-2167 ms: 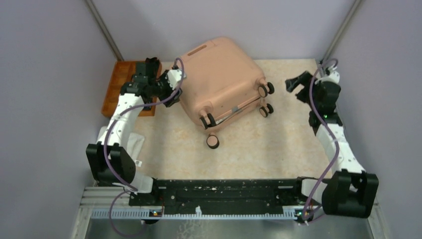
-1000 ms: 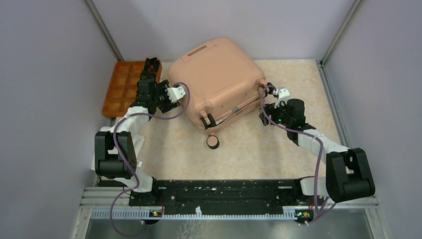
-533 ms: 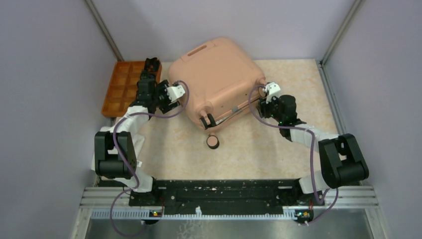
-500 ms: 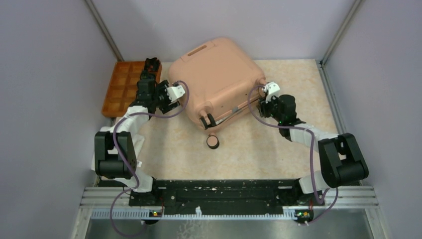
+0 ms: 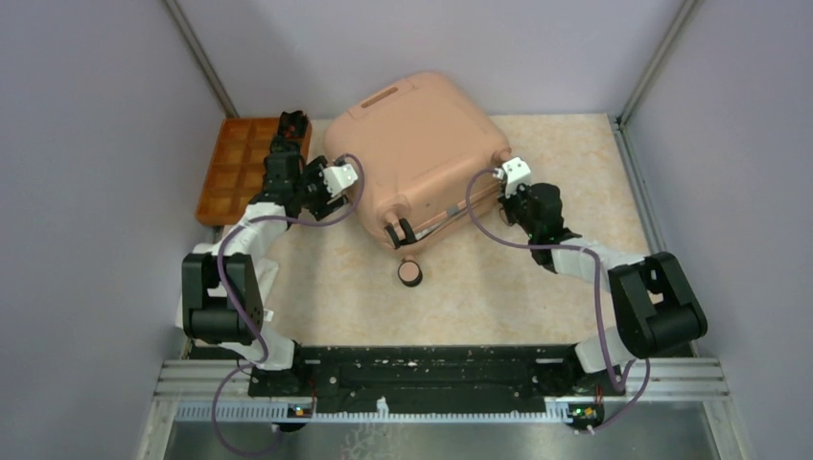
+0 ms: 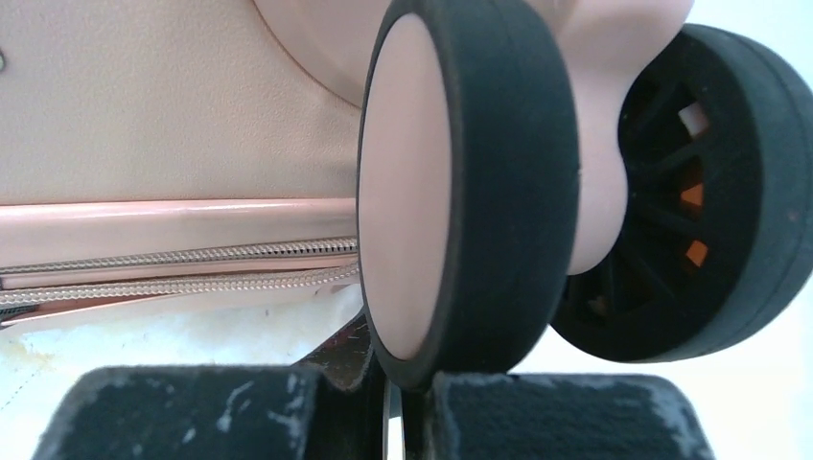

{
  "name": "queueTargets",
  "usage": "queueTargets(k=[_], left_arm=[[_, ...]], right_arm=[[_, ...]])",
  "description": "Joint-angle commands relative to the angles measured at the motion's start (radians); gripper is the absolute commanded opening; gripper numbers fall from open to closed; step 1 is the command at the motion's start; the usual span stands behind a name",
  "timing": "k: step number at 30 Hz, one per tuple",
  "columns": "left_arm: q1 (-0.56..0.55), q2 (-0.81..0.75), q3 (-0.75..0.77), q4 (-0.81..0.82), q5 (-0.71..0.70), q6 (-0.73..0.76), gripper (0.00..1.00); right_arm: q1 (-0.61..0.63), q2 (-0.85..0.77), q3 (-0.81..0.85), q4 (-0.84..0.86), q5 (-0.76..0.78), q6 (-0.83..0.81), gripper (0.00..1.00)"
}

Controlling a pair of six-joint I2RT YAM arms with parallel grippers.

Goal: Pack the luggage
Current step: Zip the luggage at the center of the board.

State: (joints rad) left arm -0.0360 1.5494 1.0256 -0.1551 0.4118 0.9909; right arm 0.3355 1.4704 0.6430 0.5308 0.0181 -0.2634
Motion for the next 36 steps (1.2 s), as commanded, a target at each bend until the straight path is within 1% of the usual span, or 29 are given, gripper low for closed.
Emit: queueTargets(k=[1, 7, 11, 19, 26, 36], left_arm=[[-0.024, -0.045, 0.035, -0.038, 0.107, -0.041, 0.79], [-0.119, -0.072, 0.023, -0.085, 0.101, -0.078, 0.77], [-0.148, -0.066, 0.049, -0.115, 0.122, -0.133, 0.76], [-0.233, -0.044, 0.083, -0.161, 0.123, -0.148, 0.75], [-0.25, -0.036, 0.112, -0.17, 0.121, -0.169, 0.75], [-0.26, -0.035, 0.116, -0.178, 0.121, -0.171, 0.74]], right_arm=[[0.028, -0.005, 0.022, 0.068, -0.03, -0.026, 0.0], [0.027, -0.065, -0.016, 0.074, -0.035, -0.026, 0.0], [0.028, -0.082, -0.018, 0.053, -0.055, -0.022, 0.0], [0.035, -0.101, -0.026, 0.042, -0.083, 0.015, 0.0], [0.086, -0.113, -0.032, 0.012, -0.082, 0.012, 0.0], [0.171, -0.167, -0.113, 0.006, -0.052, 0.019, 0.0]])
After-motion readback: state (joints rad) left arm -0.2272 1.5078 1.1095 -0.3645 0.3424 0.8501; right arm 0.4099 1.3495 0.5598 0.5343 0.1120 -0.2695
